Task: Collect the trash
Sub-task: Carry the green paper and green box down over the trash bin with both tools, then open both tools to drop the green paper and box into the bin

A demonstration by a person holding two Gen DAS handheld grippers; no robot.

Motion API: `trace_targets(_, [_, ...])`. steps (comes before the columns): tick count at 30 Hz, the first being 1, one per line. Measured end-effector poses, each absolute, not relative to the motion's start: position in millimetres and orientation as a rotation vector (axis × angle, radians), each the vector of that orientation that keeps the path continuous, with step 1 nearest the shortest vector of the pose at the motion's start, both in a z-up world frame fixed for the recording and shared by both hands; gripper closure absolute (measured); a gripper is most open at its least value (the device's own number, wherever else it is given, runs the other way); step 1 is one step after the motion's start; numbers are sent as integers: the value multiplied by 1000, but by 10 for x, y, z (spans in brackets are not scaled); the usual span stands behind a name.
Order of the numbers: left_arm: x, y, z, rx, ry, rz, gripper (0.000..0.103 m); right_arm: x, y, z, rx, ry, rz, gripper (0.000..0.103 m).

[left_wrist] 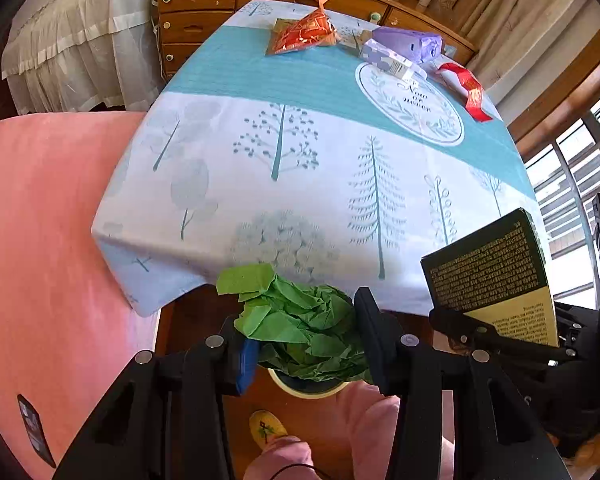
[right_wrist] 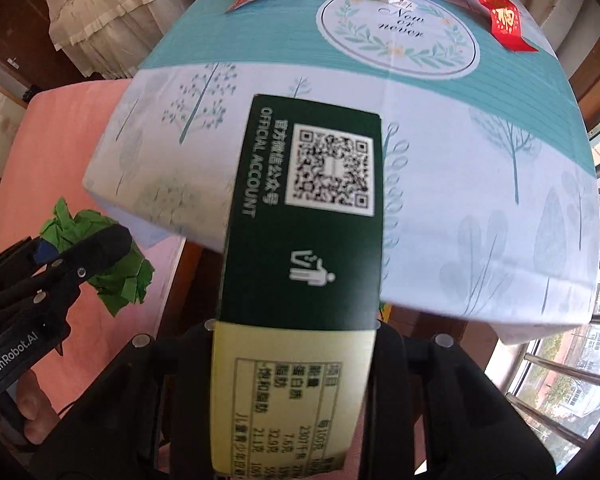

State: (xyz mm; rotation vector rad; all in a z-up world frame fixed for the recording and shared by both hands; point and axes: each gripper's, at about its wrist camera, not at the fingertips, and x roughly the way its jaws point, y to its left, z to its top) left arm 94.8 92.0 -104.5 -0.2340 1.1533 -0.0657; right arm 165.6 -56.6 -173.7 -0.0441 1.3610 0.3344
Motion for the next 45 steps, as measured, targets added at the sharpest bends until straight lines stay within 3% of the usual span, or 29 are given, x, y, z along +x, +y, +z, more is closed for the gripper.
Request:
trace_targets(10, [425, 991, -2057, -271, 1284, -57, 59, 700, -361, -2472, -176, 1494, 308, 76])
trace_targets(25, [491, 736, -4154, -282, 1391, -87, 58, 319, -713, -4564, -230, 1567, 208, 76])
trace_targets(33, [688, 576, -4727, -224, 1441, -110, 55, 367, -998, -5087, -181, 1580, 150, 76])
trace_targets(36, [700, 582, -4796, -233, 1451, -112, 48, 484, -1059, -5165, -171, 1572, 148, 76])
trace_targets(38, [715, 539, -4795, -224, 1454, -116, 28, 578, -1161, -5232, -162, 1568, 146, 76])
trace_targets(39, [717, 541, -4800, -220, 1453, -117, 13, 609, -1142, -5263, -158, 1566, 145, 76])
trace_targets(45, [680, 577, -4722, -226, 1416, -111, 11, 643, -1113, -5302, -138, 1555, 137, 76])
